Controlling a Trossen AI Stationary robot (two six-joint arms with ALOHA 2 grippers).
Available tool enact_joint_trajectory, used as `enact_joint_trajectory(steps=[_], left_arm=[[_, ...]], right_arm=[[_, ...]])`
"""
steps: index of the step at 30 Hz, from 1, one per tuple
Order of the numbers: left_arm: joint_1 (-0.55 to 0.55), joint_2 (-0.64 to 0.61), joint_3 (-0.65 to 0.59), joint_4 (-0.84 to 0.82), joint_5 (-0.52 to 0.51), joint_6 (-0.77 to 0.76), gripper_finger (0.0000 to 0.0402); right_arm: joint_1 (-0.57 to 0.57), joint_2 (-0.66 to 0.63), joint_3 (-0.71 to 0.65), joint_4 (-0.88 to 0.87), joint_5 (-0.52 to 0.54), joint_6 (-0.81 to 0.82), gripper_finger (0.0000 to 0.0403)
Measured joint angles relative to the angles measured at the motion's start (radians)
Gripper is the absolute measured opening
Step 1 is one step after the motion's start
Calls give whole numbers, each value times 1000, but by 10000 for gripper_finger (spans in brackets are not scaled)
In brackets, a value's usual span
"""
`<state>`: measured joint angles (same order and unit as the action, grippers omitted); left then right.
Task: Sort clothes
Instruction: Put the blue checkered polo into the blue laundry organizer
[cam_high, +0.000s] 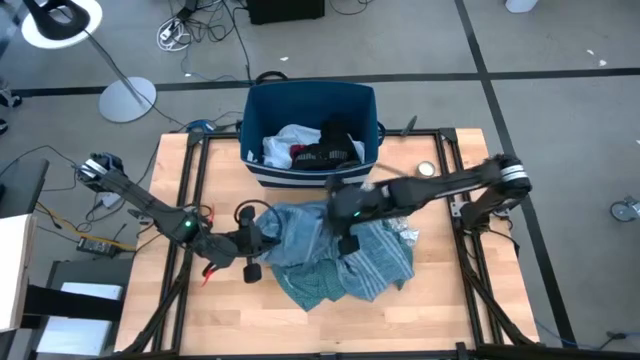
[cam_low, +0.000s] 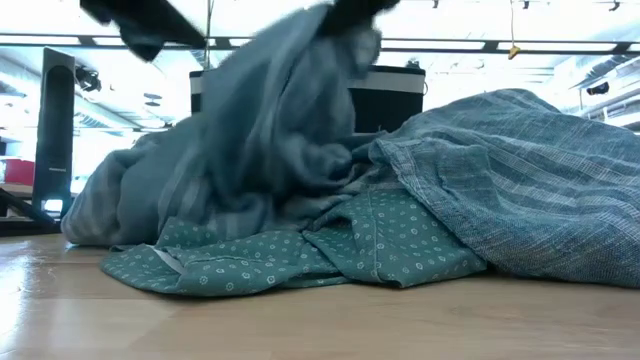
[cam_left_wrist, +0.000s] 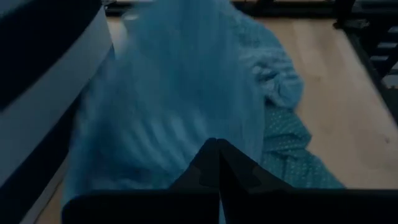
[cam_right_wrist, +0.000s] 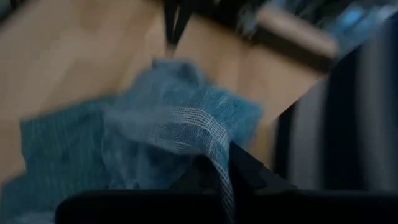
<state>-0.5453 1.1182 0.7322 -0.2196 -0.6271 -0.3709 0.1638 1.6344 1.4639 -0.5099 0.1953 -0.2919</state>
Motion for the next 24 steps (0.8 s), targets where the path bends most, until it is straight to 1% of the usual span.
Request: enact_joint_trajectory(steps=[5, 11, 14, 19, 24], left_arm=[[9, -27, -108, 141, -1, 15, 0], [16, -116, -182, 257, 29, 75, 0], [16, -165, -235, 306, 35, 87, 0], [16, -221, -328, 404, 35, 87, 0], [16, -253, -376, 466, 34, 89, 0]], right_arm=[[0, -108, 113, -35, 21, 0, 4], [0, -137, 313, -143, 125, -25, 2], [-3, -116, 425, -145, 138, -33, 1], [-3, -43, 623, -143, 138, -148, 1], [7, 29, 855, -135, 141, -218, 1]])
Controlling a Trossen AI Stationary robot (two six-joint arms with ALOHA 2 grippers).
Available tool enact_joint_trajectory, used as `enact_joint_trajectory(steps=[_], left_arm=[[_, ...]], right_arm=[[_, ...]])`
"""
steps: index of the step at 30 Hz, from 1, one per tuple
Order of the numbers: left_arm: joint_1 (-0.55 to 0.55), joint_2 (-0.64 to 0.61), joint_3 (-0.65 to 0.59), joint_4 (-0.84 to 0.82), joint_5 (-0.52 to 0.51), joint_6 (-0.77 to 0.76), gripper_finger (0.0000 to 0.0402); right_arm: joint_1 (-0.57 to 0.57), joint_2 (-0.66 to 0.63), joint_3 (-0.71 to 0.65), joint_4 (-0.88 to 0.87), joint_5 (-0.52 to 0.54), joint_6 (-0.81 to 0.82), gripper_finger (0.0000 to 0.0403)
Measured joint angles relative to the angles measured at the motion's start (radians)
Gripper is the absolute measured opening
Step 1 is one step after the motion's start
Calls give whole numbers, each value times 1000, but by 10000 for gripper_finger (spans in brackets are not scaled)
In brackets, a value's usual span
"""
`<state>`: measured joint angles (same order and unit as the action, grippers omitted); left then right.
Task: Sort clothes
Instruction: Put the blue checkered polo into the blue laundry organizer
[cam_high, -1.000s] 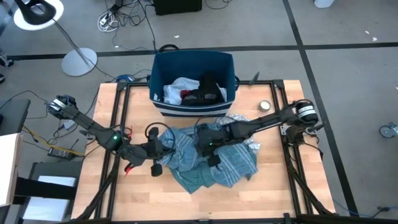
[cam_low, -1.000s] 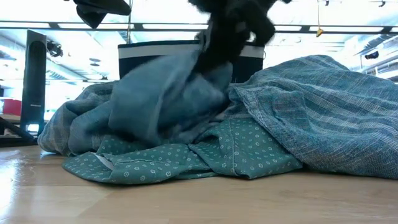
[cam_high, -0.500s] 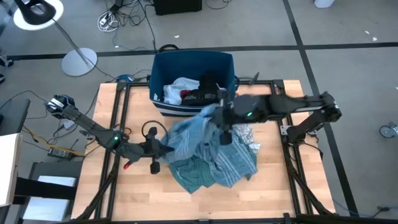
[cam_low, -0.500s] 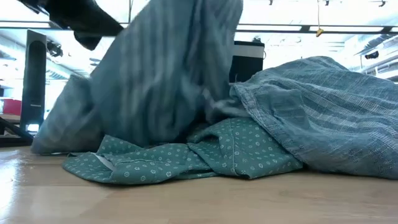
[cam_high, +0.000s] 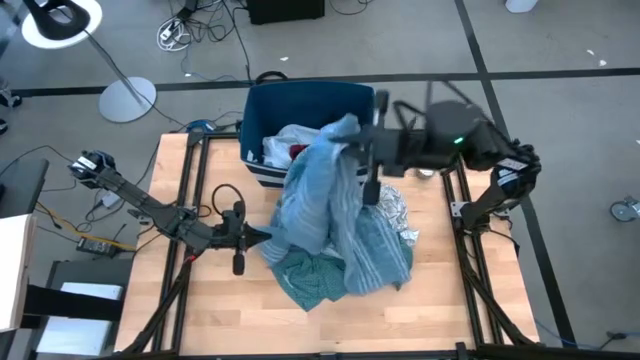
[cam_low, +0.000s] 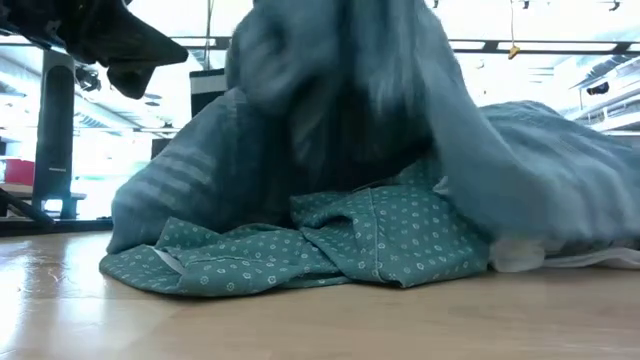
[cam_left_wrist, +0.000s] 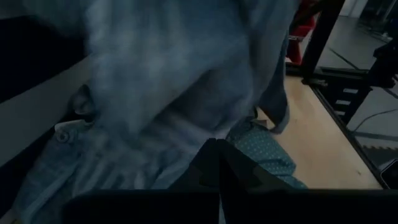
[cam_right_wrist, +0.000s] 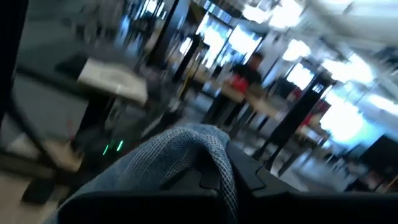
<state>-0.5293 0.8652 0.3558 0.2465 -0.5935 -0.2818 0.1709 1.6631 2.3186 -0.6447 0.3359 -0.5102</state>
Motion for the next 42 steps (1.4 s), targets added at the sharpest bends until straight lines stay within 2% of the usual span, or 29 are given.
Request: enact_joint_trajectory(steps=[2, 6, 11, 18, 26, 29, 33, 35, 39, 42], left_arm=[[0, -5, -1, 4, 0, 1, 0], [0, -6, -1, 14, 0, 13, 0], [0, -6, -1, 20, 0, 16, 0], [0, -6, -1, 22, 0, 16, 0], [0, -6, -1, 12, 0, 16, 0], [0, -6, -1, 7, 0, 16, 0], [0, -5, -1, 1, 0, 16, 0], [0, -5, -1, -6, 0, 16, 0], [0, -5, -1, -7, 0, 16, 0], [0, -5, -1, -8, 0, 16, 0]], right_arm=[[0, 11, 38, 51, 2, -26, 0], [-10, -20, 4, 234, 2, -73, 0], [-41, -26, 25, 297, 6, -88, 0], [-190, 25, 23, 368, 6, -88, 0], [-381, 185, 23, 544, 9, -86, 2], [-442, 242, 23, 470, 44, -39, 3], [-523, 300, 23, 223, 36, 186, 3], [-567, 318, 22, 71, -38, 339, 3], [-659, 347, 22, -205, -272, 640, 4], [-708, 355, -1, -328, -392, 706, 6]])
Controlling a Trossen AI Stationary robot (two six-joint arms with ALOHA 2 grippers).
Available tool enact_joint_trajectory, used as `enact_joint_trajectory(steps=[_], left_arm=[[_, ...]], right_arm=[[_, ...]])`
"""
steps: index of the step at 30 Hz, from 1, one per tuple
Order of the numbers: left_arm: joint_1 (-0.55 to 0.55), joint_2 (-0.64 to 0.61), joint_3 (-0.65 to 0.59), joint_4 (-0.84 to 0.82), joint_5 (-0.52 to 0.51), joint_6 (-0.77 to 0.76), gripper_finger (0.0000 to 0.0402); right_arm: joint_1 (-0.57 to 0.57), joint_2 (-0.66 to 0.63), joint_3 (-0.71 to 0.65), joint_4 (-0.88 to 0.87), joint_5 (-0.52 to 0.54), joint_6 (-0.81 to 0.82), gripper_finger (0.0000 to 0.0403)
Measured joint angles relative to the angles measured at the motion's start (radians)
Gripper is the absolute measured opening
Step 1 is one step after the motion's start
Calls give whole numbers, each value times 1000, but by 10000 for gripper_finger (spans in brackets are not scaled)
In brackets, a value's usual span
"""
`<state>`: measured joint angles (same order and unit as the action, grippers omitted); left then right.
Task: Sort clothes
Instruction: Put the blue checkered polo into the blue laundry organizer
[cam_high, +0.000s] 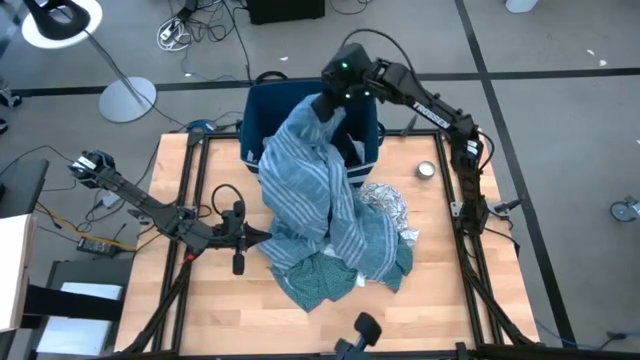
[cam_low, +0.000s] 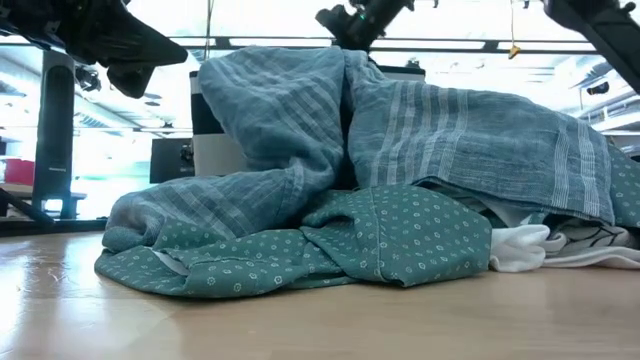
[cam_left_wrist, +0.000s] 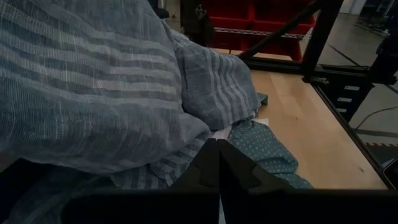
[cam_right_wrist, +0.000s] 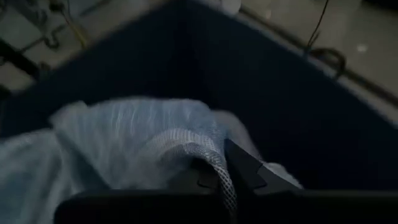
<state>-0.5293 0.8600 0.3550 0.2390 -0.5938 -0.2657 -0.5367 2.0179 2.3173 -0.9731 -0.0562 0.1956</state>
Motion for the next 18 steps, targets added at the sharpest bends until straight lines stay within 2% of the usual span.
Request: enact_joint_trajectory(steps=[4, 9, 14, 18], left_arm=[[0, 0, 0, 2, 0, -1, 0], [0, 0, 0, 1, 0, -9, 0], [0, 0, 0, -3, 0, -15, 0], [0, 0, 0, -8, 0, -23, 0]], right_arm=[[-24, 1, -6, -110, -45, -50, 30], [-24, -8, 1, -148, -64, -63, 91], [-24, -84, 9, -154, -70, -77, 149], [-21, -156, 9, -238, -71, -96, 176]])
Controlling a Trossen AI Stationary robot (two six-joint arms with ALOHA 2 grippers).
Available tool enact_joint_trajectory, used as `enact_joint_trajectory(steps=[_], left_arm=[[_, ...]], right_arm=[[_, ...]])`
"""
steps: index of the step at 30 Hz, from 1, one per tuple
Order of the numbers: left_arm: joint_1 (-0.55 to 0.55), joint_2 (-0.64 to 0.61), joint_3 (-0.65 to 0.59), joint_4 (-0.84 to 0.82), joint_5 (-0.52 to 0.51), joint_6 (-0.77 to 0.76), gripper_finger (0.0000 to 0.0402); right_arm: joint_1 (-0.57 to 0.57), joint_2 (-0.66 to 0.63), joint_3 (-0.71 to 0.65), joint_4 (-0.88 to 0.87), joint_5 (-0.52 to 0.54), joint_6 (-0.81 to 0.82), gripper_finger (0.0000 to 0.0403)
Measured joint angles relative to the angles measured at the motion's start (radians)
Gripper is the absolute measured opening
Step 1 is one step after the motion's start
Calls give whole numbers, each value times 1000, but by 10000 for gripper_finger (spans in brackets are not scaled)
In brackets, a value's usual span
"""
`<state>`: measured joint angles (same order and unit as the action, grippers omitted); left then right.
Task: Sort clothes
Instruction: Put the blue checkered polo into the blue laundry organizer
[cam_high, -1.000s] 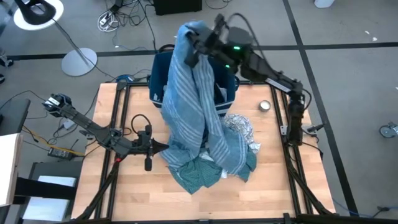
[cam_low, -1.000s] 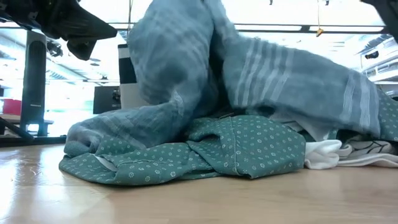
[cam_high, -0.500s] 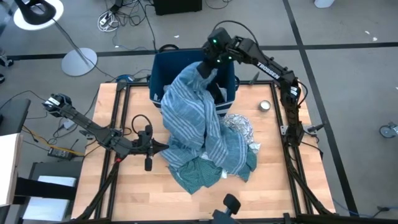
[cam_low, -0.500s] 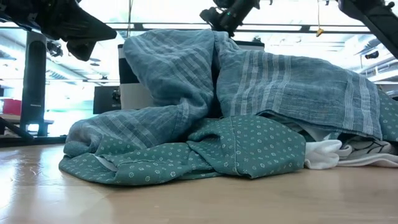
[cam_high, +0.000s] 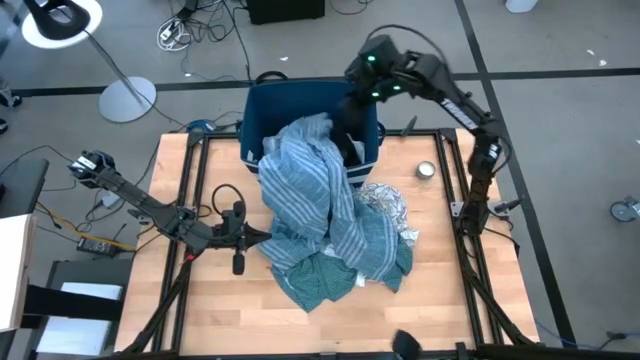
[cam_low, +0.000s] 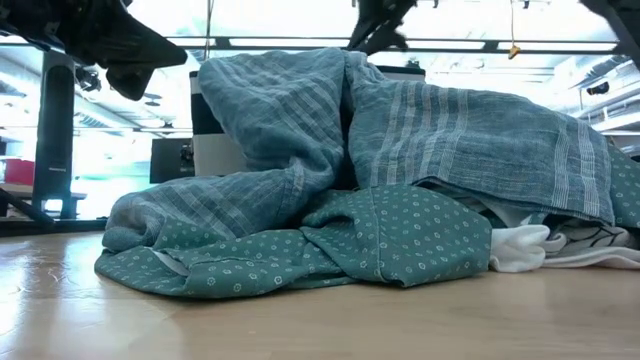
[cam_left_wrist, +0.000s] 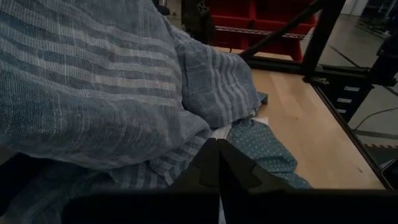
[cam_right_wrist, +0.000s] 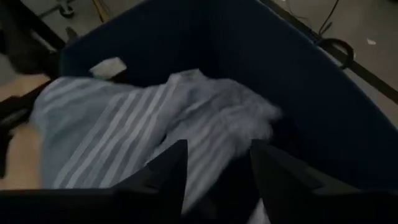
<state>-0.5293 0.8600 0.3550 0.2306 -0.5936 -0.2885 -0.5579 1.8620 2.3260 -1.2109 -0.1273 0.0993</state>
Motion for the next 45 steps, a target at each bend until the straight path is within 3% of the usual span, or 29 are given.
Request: enact_joint_trajectory(steps=[7, 14, 17, 21, 26, 34, 39, 45], left_arm=[[0, 0, 0, -1, 0, -4, 0], [0, 0, 0, 0, 0, -11, 0], [0, 0, 0, 3, 0, -11, 0], [0, 0, 0, 3, 0, -17, 0], [0, 0, 0, 2, 0, -32, 0], [0, 0, 0, 2, 0, -34, 1], [0, 0, 0, 2, 0, -34, 1], [0, 0, 0, 2, 0, -34, 1]], right_arm=[[116, -148, 0, -240, 14, -25, 184], [377, -280, -46, -319, 207, 78, 181], [499, -327, -122, -305, 284, 136, 179], [633, -396, -304, -270, 468, 218, 173], [727, -482, -620, -84, 506, 300, 170], [767, -544, -1096, 444, 505, 312, 170], [754, -503, -1294, 699, 498, 313, 171], [724, -415, -1418, 909, 427, 352, 160]])
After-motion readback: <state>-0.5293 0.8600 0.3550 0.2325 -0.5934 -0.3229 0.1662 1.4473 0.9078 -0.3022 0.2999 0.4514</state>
